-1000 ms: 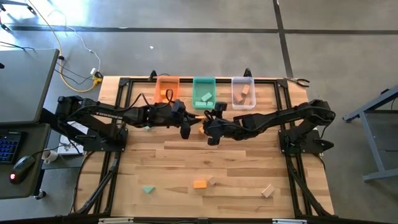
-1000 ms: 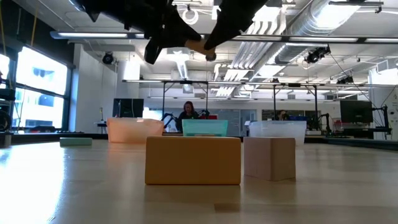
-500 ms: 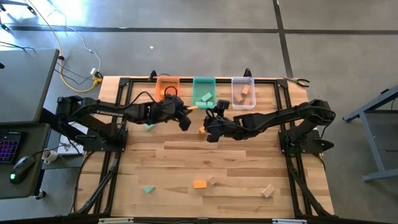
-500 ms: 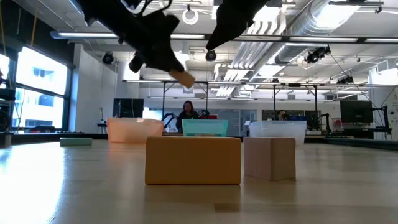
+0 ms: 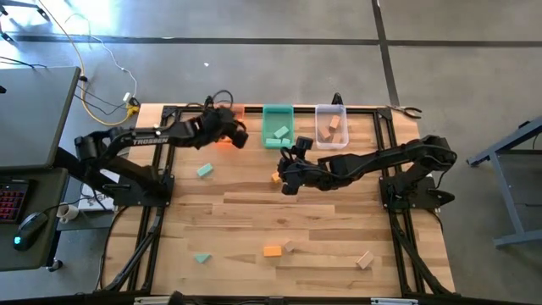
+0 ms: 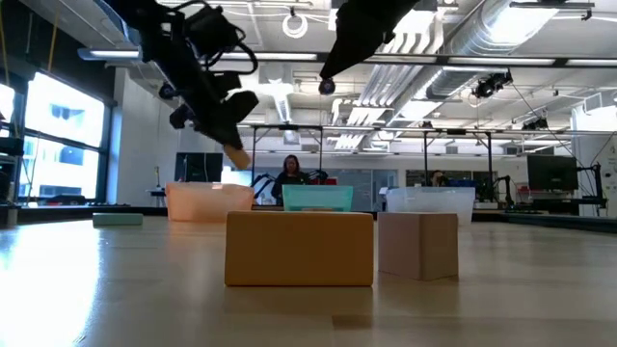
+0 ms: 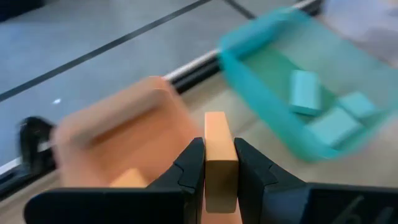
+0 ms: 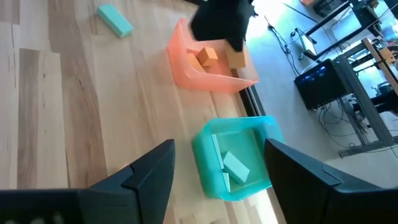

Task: Sort & place blocks by color
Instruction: Put the orange block into the orange bin, then put the blue block into the blue bin

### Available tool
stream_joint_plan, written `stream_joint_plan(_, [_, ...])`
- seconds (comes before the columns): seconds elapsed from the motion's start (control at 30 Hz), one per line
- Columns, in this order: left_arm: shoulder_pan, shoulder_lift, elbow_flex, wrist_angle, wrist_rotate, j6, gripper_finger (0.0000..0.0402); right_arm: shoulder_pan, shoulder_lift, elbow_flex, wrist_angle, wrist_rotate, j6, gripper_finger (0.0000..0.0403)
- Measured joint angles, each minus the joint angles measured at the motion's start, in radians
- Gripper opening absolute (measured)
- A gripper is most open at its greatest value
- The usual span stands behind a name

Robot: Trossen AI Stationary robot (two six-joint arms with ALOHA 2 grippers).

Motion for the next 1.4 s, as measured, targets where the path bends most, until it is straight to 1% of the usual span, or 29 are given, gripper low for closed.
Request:
stream_joint_plan(0.17, [0.096, 0.0, -0.021, 0.001, 0.033, 0.002, 0.0039, -0.007, 0.0, 0.0, -0.007, -0.004, 0.0, 0.0234])
stream_joint_plan(0.27, [0.143, 0.0, -0.037, 0.008, 0.056, 0.039, 0.0039, -0.027, 0.0, 0.0, -0.013, -0.006, 0.0, 0.0234])
stream_joint_plan(0.47, [0.208, 0.0, -0.04, 0.011, 0.13, 0.088, 0.004, -0.112, 0.0, 0.0, -0.022, -0.007, -0.002, 0.0234])
stream_joint_plan(0.6, [0.234, 0.0, -0.04, 0.0, 0.158, 0.099, 0.0046, -0.18, 0.0, 0.0, -0.042, -0.058, 0.015, 0.0234])
stream_joint_plan(0.67, [0.241, 0.0, -0.04, -0.011, 0.162, 0.102, 0.0057, -0.208, 0.0, 0.0, -0.063, -0.091, 0.034, 0.0234])
stream_joint_plan(0.77, [0.244, 0.0, -0.04, -0.028, 0.167, 0.153, 0.0081, -0.242, 0.0, 0.0, -0.105, -0.12, 0.064, 0.0234])
stream_joint_plan(0.93, [0.244, 0.0, -0.04, -0.042, 0.182, 0.181, 0.0127, -0.281, 0.0, 0.0, -0.195, -0.128, 0.141, 0.0234])
stream_joint_plan(1.03, [0.243, 0.0, -0.039, -0.046, 0.212, 0.181, 0.0149, -0.29, 0.0, 0.0, -0.271, -0.128, 0.184, 0.0234])
stream_joint_plan(1.1, [0.244, -0.003, -0.028, -0.089, 0.25, 0.181, 0.0158, -0.29, 0.0, 0.0, -0.323, -0.131, 0.192, 0.0234])
stream_joint_plan(1.23, [0.242, -0.018, 0.025, -0.239, 0.335, 0.167, 0.0164, -0.279, 0.0, 0.0, -0.386, -0.146, 0.2, 0.0234])
stream_joint_plan(1.33, [0.223, -0.052, 0.042, -0.335, 0.406, 0.166, 0.0163, -0.272, 0.0, 0.0, -0.394, -0.205, 0.207, 0.0234])
stream_joint_plan(1.4, [0.2, -0.091, 0.042, -0.393, 0.434, 0.166, 0.0162, -0.267, 0.0, 0.0, -0.393, -0.245, 0.207, 0.0234])
